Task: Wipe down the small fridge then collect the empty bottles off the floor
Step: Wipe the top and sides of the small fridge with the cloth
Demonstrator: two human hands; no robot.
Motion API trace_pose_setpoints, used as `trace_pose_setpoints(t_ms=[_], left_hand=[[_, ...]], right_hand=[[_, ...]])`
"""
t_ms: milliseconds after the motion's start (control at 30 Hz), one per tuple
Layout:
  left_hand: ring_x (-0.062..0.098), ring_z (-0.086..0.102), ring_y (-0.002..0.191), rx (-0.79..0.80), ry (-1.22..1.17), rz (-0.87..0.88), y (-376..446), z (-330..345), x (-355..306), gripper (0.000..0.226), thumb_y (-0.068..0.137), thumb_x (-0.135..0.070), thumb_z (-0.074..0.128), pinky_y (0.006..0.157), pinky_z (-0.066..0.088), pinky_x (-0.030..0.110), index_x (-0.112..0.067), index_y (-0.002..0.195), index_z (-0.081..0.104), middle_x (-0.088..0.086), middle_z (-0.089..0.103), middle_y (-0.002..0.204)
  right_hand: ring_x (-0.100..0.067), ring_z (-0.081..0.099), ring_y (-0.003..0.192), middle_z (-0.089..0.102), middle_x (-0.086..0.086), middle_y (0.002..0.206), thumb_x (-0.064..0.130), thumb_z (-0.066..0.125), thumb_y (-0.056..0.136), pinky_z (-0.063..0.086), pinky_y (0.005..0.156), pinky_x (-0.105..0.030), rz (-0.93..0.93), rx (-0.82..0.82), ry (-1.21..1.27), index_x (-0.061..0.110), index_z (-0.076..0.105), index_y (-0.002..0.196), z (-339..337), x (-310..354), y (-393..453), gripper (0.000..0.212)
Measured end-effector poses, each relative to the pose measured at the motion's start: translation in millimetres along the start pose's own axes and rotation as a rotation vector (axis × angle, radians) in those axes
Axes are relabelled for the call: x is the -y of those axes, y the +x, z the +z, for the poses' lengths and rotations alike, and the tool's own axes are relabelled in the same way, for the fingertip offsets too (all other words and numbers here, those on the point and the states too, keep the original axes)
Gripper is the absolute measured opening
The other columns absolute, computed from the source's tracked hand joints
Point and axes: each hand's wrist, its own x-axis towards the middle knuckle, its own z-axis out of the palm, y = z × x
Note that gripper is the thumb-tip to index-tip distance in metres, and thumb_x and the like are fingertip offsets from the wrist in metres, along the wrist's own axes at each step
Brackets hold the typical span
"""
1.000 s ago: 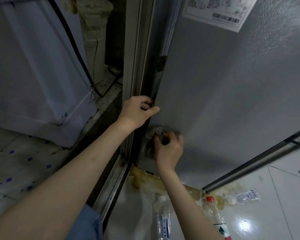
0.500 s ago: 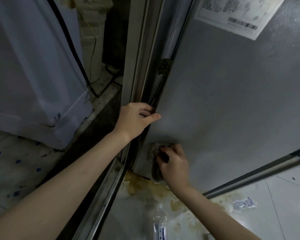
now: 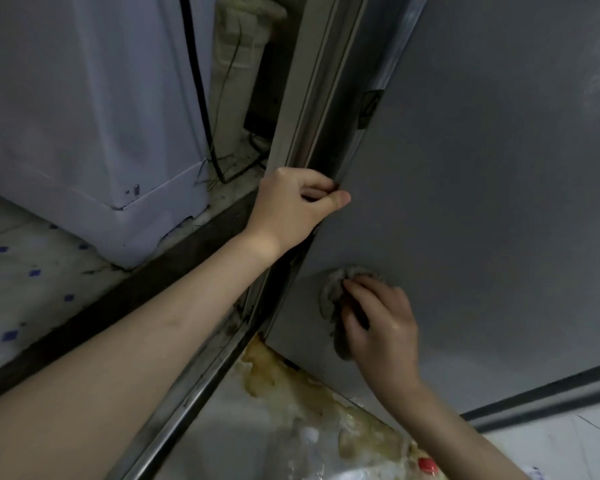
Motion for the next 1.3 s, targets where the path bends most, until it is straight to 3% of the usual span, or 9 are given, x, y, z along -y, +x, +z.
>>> trace_pose_setpoints(t_ms=[200, 433, 567, 733, 833, 967, 1067, 1200, 1300], left_hand=[[-0.008, 0.063, 0.080, 0.022, 0.057, -0.007, -4.0, -4.0, 8.4, 0.027, 0.075, -0.034, 0.077, 0.070, 0.049, 0.005, -0.019, 0.097, 0.073, -0.014, 0.069, 0.087], [0.004, 0.069, 0.086, 0.103, 0.027, -0.030, 2.3, -8.5, 13.3, 0.036, 0.072, -0.027, 0.080, 0.082, 0.056, 0.025, -0.012, 0.104, 0.072, -0.003, 0.073, 0.092], [0.010, 0.070, 0.086, 0.127, -0.021, -0.057, 6.3, -9.5, 16.4, 0.034, 0.072, -0.024, 0.080, 0.080, 0.058, 0.030, -0.011, 0.102, 0.072, 0.003, 0.073, 0.093], [0.012, 0.070, 0.087, 0.145, -0.061, -0.068, 6.0, -8.3, 15.0, 0.032, 0.076, -0.018, 0.077, 0.076, 0.058, 0.026, -0.007, 0.105, 0.070, 0.005, 0.072, 0.095], [0.010, 0.069, 0.084, 0.140, -0.080, -0.063, 4.2, -7.4, 16.1, 0.029, 0.077, -0.016, 0.076, 0.073, 0.057, 0.024, -0.009, 0.104, 0.070, 0.003, 0.072, 0.093], [0.005, 0.068, 0.087, 0.127, -0.057, -0.046, 2.8, -7.9, 16.3, 0.030, 0.078, -0.018, 0.076, 0.075, 0.057, 0.022, -0.010, 0.106, 0.070, 0.001, 0.072, 0.096], [0.007, 0.068, 0.087, 0.120, -0.065, -0.051, 2.6, -7.6, 16.9, 0.031, 0.077, -0.018, 0.076, 0.078, 0.058, 0.025, -0.008, 0.106, 0.070, 0.003, 0.072, 0.095], [0.009, 0.067, 0.093, 0.144, -0.045, -0.045, 1.6, -6.6, 22.0, 0.034, 0.077, -0.017, 0.077, 0.083, 0.057, 0.030, -0.007, 0.108, 0.069, 0.004, 0.072, 0.099], [0.007, 0.065, 0.097, 0.164, -0.008, -0.046, -2.8, -5.9, 30.9, 0.038, 0.077, -0.020, 0.077, 0.086, 0.057, 0.032, -0.009, 0.112, 0.068, 0.003, 0.071, 0.103]], right_hand=[[-0.028, 0.052, 0.090, 0.068, -0.017, 0.105, 0.001, 0.066, 0.078, 0.042, 0.082, -0.029, -0.084, -0.120, -0.066, 0.000, 0.070, 0.101, -4.0, 1.3, 13.8, 0.023], [-0.032, 0.049, 0.099, 0.066, -0.019, 0.112, -0.007, 0.061, 0.081, 0.046, 0.090, -0.039, -0.157, -0.216, -0.113, -0.003, 0.067, 0.106, 2.8, 11.5, 33.2, 0.026], [-0.033, 0.046, 0.101, 0.066, -0.017, 0.115, -0.004, 0.048, 0.086, 0.045, 0.080, -0.043, -0.259, -0.137, -0.228, -0.002, 0.068, 0.103, 23.0, 12.3, 26.5, 0.026], [-0.032, 0.047, 0.101, 0.068, -0.015, 0.111, 0.000, 0.049, 0.083, 0.049, 0.072, -0.040, -0.331, -0.002, -0.319, 0.001, 0.069, 0.099, 36.3, 5.0, 2.5, 0.026], [-0.034, 0.048, 0.102, 0.066, -0.016, 0.114, -0.002, 0.042, 0.091, 0.049, 0.077, -0.042, -0.255, -0.072, -0.228, 0.000, 0.068, 0.101, 27.0, 5.4, 8.3, 0.028], [-0.034, 0.047, 0.104, 0.065, -0.017, 0.117, -0.010, 0.050, 0.082, 0.046, 0.085, -0.044, -0.196, -0.156, -0.192, -0.002, 0.067, 0.105, 21.3, 15.1, 29.1, 0.030], [-0.034, 0.047, 0.101, 0.065, -0.016, 0.116, -0.004, 0.043, 0.091, 0.044, 0.076, -0.042, -0.291, -0.097, -0.259, -0.001, 0.067, 0.103, 31.1, 8.8, 16.9, 0.027], [-0.033, 0.047, 0.101, 0.067, -0.016, 0.112, -0.002, 0.060, 0.081, 0.047, 0.072, -0.041, -0.401, 0.001, -0.284, 0.002, 0.058, 0.109, 48.4, -12.7, -19.1, 0.028], [-0.034, 0.048, 0.099, 0.067, -0.018, 0.111, 0.000, 0.051, 0.085, 0.052, 0.070, -0.042, -0.463, 0.095, -0.261, 0.002, 0.056, 0.108, 56.0, -24.8, -41.5, 0.024]])
